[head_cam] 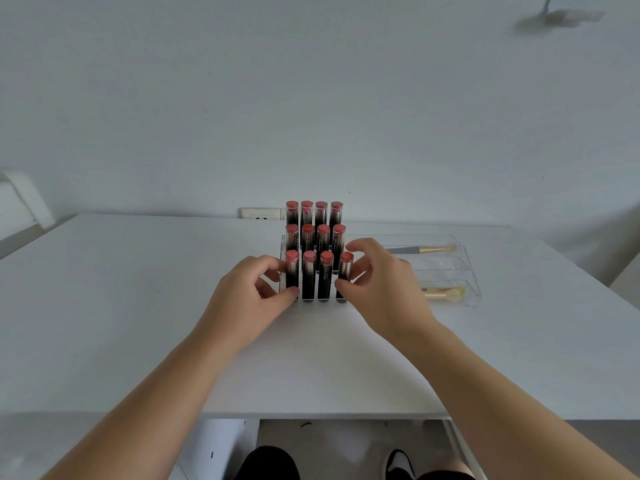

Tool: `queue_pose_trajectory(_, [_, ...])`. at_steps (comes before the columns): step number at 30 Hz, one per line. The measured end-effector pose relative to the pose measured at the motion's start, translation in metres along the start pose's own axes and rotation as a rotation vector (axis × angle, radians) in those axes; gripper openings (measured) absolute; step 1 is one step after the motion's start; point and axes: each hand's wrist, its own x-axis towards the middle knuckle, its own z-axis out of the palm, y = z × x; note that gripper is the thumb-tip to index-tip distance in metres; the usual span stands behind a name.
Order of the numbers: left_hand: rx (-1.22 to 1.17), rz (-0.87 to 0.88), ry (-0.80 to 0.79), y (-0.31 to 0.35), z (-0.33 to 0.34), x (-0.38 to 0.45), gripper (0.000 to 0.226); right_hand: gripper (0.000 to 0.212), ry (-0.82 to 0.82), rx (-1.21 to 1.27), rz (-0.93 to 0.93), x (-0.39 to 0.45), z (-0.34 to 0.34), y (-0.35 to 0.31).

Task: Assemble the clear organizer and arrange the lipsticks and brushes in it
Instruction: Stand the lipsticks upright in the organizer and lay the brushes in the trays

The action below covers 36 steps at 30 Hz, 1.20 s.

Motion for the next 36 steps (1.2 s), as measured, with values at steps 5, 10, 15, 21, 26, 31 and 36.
queue_pose_trajectory(5, [0.008, 0.003, 0.004, 0.0, 0.0, 0.0, 0.03, 0.037, -0.014, 0.027, 0.051, -0.001, 0.006, 0.001])
queue_pose_trajectory(10, [0.003, -0.007, 0.005, -0.001, 0.0, 0.0, 0.027, 0.04, 0.0, 0.027, 0.081, -0.002, 0.01, 0.001])
queue_pose_trajectory(15, [-0.003, -0.01, 0.004, -0.001, 0.0, 0.0, 0.028, 0.042, 0.011, 0.029, 0.102, -0.002, 0.013, 0.0])
queue_pose_trajectory(21, [-0.005, -0.012, 0.004, 0.001, 0.0, 0.0, 0.028, 0.041, 0.017, 0.016, 0.129, -0.002, 0.013, -0.002])
queue_pose_trajectory(26, [-0.006, -0.013, 0.002, 0.0, -0.001, 0.0, 0.028, 0.042, -0.001, -0.002, 0.144, -0.001, 0.011, -0.003])
queue_pose_trajectory(31, [-0.017, -0.018, 0.003, 0.001, 0.0, 0.0, 0.027, 0.04, -0.019, -0.027, 0.149, -0.001, 0.008, -0.005])
queue_pose_trajectory(36, [-0.009, -0.024, 0.001, 0.0, 0.0, 0.0, 0.025, 0.037, -0.021, -0.052, 0.161, 0.0, 0.007, -0.007])
